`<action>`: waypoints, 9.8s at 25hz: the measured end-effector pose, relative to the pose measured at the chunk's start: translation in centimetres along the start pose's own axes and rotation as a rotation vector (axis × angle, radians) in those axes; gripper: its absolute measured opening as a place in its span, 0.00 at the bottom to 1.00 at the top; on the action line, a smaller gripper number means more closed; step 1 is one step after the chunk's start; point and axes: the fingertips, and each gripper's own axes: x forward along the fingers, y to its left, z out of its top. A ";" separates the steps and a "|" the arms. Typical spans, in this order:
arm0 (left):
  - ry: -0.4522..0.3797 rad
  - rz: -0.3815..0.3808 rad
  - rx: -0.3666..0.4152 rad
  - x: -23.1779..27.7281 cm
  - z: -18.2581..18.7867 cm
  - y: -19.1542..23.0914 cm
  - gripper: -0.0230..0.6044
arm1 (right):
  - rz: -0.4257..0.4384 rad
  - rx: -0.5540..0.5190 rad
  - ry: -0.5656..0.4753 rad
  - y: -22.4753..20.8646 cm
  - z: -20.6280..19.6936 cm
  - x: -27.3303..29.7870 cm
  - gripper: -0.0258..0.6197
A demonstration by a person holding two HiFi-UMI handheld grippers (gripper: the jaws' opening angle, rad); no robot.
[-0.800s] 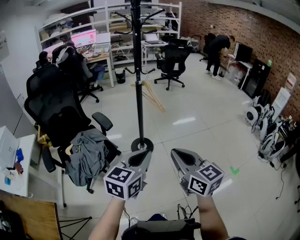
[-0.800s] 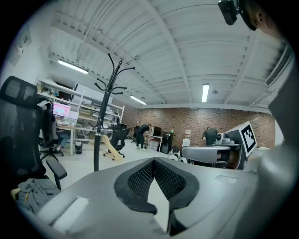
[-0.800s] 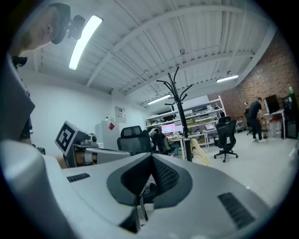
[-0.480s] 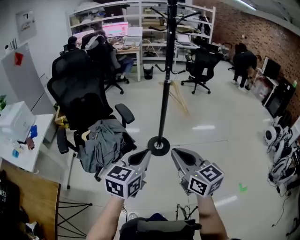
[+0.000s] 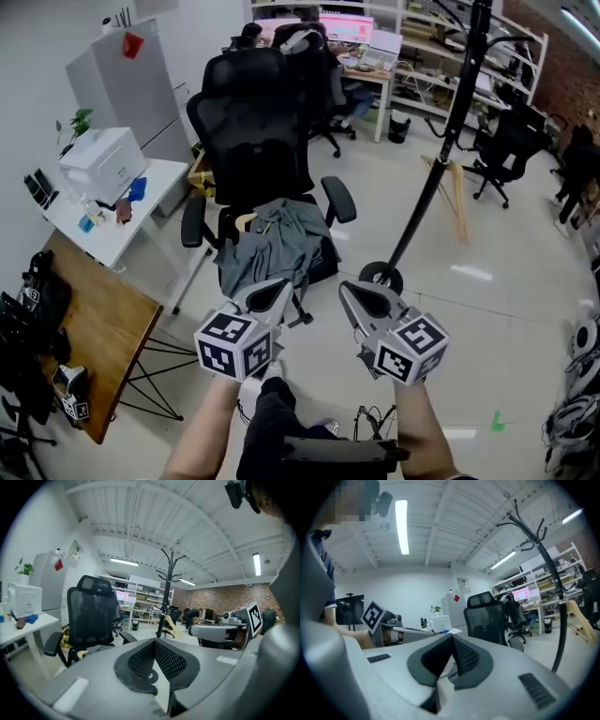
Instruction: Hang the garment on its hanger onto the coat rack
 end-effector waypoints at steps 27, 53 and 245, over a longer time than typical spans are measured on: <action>0.025 0.141 -0.069 12.5 4.8 31.3 0.05 | 0.075 -0.007 0.101 -9.5 2.0 32.7 0.04; 0.545 0.417 -0.357 25.7 -26.0 48.3 0.47 | 0.264 0.056 0.333 -13.5 -13.4 42.0 0.04; -0.122 -0.652 0.375 38.2 20.6 -17.8 0.05 | -0.834 -0.192 -0.080 -34.7 16.1 -13.4 0.04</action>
